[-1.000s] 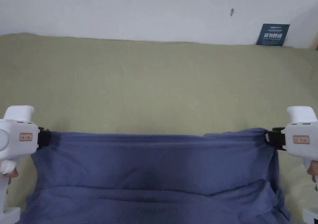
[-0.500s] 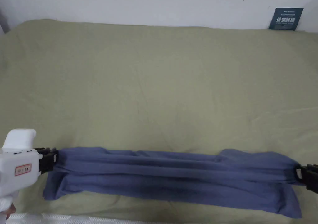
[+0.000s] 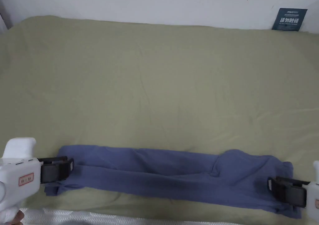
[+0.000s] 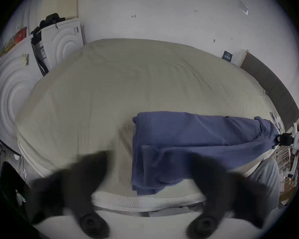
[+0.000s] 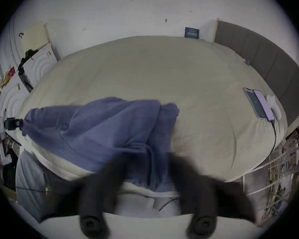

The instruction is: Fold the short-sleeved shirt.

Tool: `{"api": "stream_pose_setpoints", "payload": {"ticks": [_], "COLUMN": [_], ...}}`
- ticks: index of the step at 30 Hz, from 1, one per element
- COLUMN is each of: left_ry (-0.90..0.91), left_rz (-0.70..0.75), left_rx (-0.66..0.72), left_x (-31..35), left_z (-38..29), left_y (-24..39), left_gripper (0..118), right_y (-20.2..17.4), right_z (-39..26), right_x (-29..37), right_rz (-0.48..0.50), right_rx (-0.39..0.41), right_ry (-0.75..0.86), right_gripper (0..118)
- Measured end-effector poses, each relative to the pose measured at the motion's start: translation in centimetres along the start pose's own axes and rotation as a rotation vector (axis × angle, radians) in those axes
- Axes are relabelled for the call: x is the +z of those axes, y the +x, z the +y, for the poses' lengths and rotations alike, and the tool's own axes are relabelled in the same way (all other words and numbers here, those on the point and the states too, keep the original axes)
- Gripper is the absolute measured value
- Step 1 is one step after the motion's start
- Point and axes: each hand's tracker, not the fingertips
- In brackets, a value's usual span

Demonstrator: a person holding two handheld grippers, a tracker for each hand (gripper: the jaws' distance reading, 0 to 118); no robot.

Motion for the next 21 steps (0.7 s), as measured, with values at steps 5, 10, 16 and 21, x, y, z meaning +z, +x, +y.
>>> {"api": "stream_pose_setpoints", "payload": {"ticks": [5, 10, 16, 21], "left_ry": [0.125, 0.129, 0.107, -0.115], "left_rz": [0.023, 0.052, 0.032, -0.27], "left_rx": [-0.017, -0.028, 0.043, 0.204], "left_x": [2.1, 0.5, 0.4, -1.3], "left_z": [2.3, 2.3, 2.5, 4.4], "left_y": [3.0, 4.8, 2.3, -3.7], "left_gripper": [81, 0, 0, 0], "right_y": [-6.5, -11.6, -14.9, -17.9], "right_z": [3.2, 3.7, 2.5, 1.7], "right_x": [1.0, 0.7, 1.0, 2.0], "right_rz": [-0.032, -0.089, -0.1, -0.134], "right_rx": [0.096, 0.119, 0.13, 0.222], "right_ry": [0.136, 0.198, 0.25, 0.307], "right_gripper": [92, 0, 0, 0]}}
